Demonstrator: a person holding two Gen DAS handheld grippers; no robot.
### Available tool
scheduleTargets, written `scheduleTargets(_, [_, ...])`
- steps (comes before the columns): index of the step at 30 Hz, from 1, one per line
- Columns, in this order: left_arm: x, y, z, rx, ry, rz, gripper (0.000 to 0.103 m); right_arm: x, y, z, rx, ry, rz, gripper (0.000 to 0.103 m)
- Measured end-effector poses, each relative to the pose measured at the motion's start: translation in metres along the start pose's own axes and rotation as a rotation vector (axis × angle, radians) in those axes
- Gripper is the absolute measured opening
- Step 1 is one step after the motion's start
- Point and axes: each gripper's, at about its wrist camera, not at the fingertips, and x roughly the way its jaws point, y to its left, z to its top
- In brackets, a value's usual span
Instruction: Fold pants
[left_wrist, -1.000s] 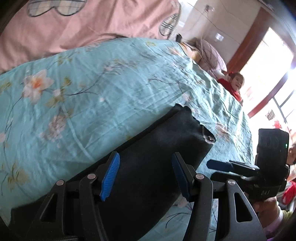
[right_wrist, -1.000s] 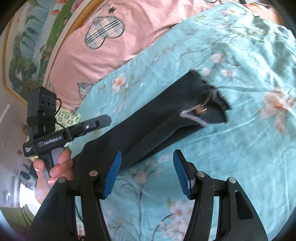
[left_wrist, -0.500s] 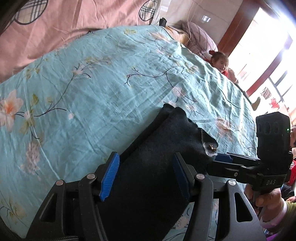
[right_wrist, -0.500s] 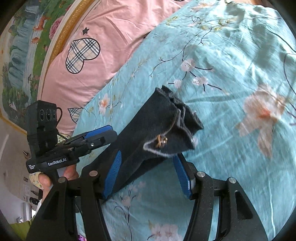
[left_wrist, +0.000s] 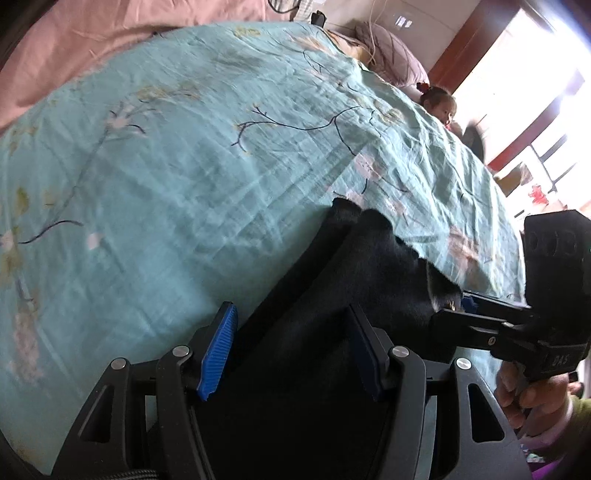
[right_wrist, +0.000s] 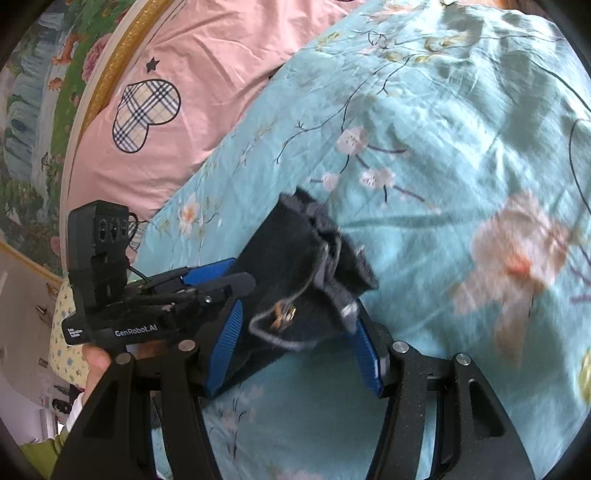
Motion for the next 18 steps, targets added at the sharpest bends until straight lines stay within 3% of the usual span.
scheduleTargets(2, [0.004, 0.0, 0.003, 0.004, -0.006, -0.024, 0.055, 0.002, -0.002, 0.004, -0.004, -0.008, -0.002, 0.052])
scheduleTargets(4, [0.006, -0.003, 0.004, 0.027, -0.008, -0.05, 0.028, 0.005, -0.005, 0.009, -0.004, -0.015, -0.007, 0.039])
scheduleTargets(5, [0.007, -0.003, 0.003, 0.03, -0.01, -0.073, 0.021, 0.005, -0.007, 0.011, -0.002, -0.018, -0.005, 0.028])
scheduleTargets(7, [0.003, -0.003, -0.001, 0.029, -0.031, -0.098, 0.011, 0.004, -0.01, 0.014, 0.005, -0.03, 0.011, 0.018])
scheduleTargets(18, [-0.051, 0.002, -0.021, -0.042, -0.198, -0.172, 0.009, -0.011, 0.043, 0.011, -0.138, -0.089, 0.104, 0.014])
